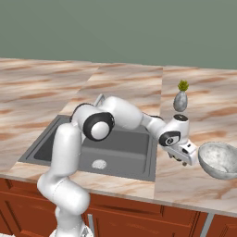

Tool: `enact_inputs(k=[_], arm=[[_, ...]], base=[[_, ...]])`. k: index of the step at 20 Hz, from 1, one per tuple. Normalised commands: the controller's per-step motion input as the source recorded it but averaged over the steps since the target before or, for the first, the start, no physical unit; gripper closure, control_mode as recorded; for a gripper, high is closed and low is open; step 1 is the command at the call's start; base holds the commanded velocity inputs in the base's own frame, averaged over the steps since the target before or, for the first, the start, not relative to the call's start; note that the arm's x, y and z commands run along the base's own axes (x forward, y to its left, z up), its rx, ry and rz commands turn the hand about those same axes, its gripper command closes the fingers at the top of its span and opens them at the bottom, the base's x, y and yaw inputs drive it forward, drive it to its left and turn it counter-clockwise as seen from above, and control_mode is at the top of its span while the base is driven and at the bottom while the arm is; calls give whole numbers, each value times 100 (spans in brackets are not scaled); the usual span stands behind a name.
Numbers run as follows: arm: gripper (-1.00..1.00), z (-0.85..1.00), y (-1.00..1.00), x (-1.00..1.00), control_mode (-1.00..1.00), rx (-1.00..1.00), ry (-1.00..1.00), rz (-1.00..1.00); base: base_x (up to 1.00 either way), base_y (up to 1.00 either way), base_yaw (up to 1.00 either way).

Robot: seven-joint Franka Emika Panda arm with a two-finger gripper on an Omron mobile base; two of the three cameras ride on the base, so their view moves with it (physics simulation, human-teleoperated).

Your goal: Remove the kiwi and broccoli from the sink. Then move the bowl and cup from the counter to the sink for washing.

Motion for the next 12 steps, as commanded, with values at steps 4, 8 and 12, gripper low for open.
enact_inputs(k=[4,8,12], arm=[[-100,0,-2,-2,-100,0,-12,0],[-100,7,0,-1,-100,0,-14,0],[-100,13,6,0,-100,0,-14,0]], base=[[0,0,0],[0,0,0],[0,0,0]])
